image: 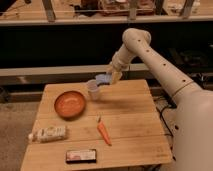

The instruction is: Place the white sponge in the ceramic cup

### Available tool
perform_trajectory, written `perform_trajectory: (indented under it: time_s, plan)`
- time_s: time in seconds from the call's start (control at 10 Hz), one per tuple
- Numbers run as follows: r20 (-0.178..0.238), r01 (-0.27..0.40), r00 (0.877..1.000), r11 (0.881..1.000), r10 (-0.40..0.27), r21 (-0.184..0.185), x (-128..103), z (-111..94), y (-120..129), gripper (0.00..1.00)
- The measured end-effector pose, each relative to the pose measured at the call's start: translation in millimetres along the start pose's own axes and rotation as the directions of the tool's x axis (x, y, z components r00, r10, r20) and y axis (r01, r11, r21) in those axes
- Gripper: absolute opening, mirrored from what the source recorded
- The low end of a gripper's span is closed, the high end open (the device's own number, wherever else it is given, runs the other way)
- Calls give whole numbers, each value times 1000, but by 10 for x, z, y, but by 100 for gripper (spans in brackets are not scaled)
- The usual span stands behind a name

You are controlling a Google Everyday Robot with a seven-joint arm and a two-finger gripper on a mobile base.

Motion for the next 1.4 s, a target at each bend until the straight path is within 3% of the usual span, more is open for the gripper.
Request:
perform_trajectory:
  time_s: [0.2, 0.6, 0.9, 1.2, 1.4]
  plan:
    - [48, -26, 999, 999, 25, 22, -65, 120, -30, 0]
    - [113, -115, 988, 985, 101, 127, -113, 289, -84, 0]
    - [158, -195, 974, 960, 165, 201, -206, 348, -277, 0]
    - [156, -209, 972, 953, 177, 221, -439, 441, -510, 0]
    - [153, -211, 972, 953, 180, 219, -378, 445, -565, 0]
